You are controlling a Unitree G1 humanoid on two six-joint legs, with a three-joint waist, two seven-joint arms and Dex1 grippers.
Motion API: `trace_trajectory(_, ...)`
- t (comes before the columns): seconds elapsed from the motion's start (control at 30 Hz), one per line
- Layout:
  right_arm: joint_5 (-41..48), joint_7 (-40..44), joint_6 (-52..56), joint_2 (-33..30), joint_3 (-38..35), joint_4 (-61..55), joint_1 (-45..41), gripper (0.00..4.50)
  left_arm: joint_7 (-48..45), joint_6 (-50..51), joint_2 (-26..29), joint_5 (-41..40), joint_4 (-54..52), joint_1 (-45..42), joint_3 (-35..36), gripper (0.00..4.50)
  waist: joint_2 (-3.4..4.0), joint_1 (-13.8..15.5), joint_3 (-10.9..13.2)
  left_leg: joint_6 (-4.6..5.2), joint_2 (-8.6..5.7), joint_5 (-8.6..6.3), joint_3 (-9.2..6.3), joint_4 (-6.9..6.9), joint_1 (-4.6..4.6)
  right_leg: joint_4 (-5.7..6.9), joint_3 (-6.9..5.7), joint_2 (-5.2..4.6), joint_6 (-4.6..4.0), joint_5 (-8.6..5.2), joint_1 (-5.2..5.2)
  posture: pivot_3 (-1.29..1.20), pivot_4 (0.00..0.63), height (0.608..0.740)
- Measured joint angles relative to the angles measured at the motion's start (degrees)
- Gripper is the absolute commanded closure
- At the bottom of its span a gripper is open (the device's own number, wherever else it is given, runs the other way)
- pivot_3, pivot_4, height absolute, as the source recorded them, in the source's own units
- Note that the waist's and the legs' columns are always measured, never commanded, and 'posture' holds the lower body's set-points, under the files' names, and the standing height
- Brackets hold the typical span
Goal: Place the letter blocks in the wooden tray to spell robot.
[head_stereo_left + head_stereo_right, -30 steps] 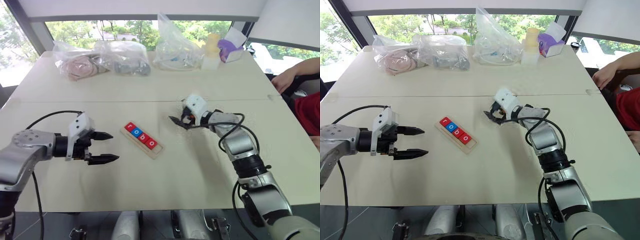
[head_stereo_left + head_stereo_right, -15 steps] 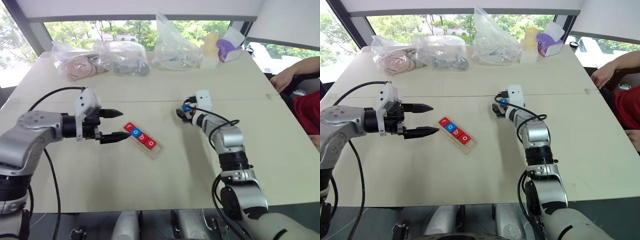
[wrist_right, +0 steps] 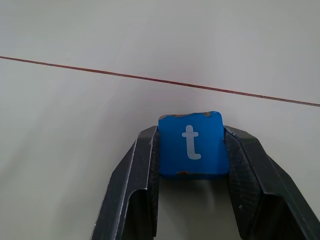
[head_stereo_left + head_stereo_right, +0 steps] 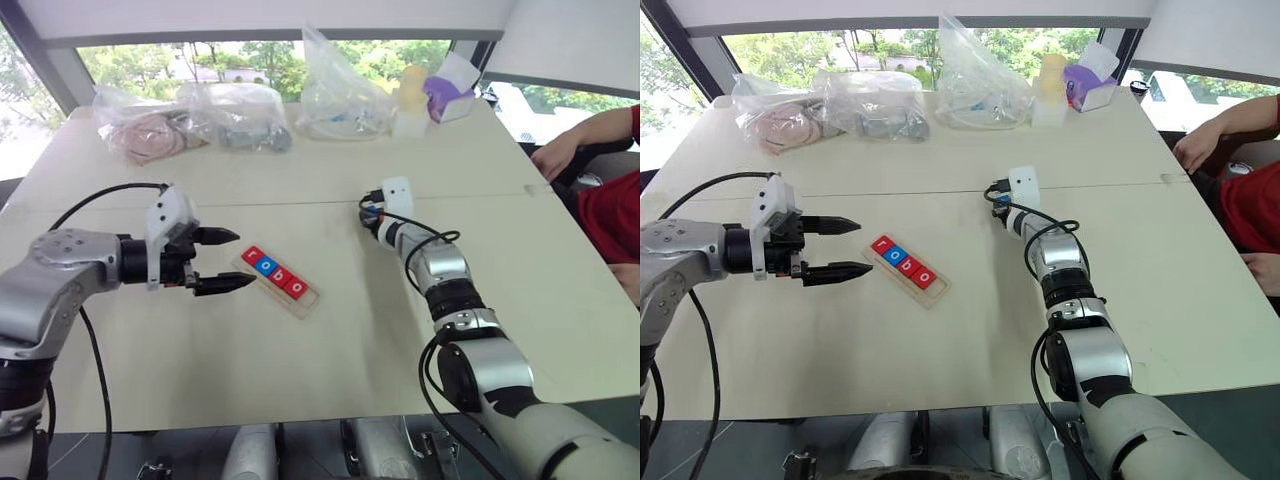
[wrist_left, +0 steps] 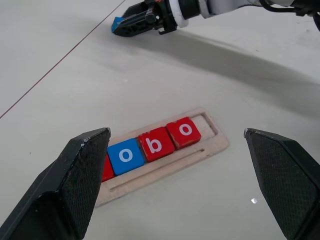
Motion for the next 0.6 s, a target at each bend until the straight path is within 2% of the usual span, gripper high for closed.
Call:
trace_trajectory(0.1, -1.15, -4.01, 5.61, -1.0, -0.54, -14.2, 6.5, 3.29, 1.05, -0.57, -0.7, 0.02, 0.0, 0.28, 0.3, 0.0, 0.01, 0.75, 0.01, -0.01, -0.05, 0.01, -0.07, 0.0, -0.15, -0.03, 0.0, -0.08, 0.0, 0.0, -0.08, 0.0, 0.15, 0.735)
trace_trajectory(0.23, -0.92, -10.17, 27.16, 3.1, -3.63, -46.63, 18.75, 3.29, -0.36, -0.91, -0.29, -0.13, -2.43, 2.89, 0.04, 0.0, 0.02, 1.47, -0.03, -0.01, 0.02, 0.0, -0.07, -0.08, -0.18, -0.08, 0.0, -0.1, -0.02, -0.01, -0.13, 0.0, 0.15, 0.735)
trace_trajectory(0.3, -0.06, -11.51, 37.87, 6.35, -3.57, -57.76, 23.75, 3.29, -2.33, -0.83, -0.06, -0.68, -4.0, 3.9, -1.26, 0.0, 0.02, 1.38, -0.04, -0.02, 0.04, 0.01, -0.07, -0.08, -0.15, -0.04, 0.0, -0.05, -0.04, 0.0, -0.16, 0.0, 0.15, 0.735)
trace_trajectory(0.43, 1.32, -12.1, 52.2, 10.31, -2.44, -69.16, 28.16, 3.29, -6.73, -2.65, 2.0, 0.48, -5.33, 4.69, -5.68, 0.0, 0.06, 1.4, -0.02, -0.12, 0.05, 0.09, -0.04, -0.04, -0.03, -0.03, 0.0, 0.04, -0.19, 0.03, -0.11, 0.0, 0.15, 0.735)
trace_trajectory(0.6, 1.03, -13.29, 60.91, 12.89, -2.56, -74.73, 28.59, 3.29, -8.41, -4.01, 1.35, 1.53, -3.25, 3.1, -8.04, 0.0, 0.03, 1.43, -0.04, -0.06, 0.02, 0.17, 0.01, 0.02, -0.04, -0.11, 0.0, 0.05, -0.35, -0.06, -0.06, 0.0, 0.15, 0.735)
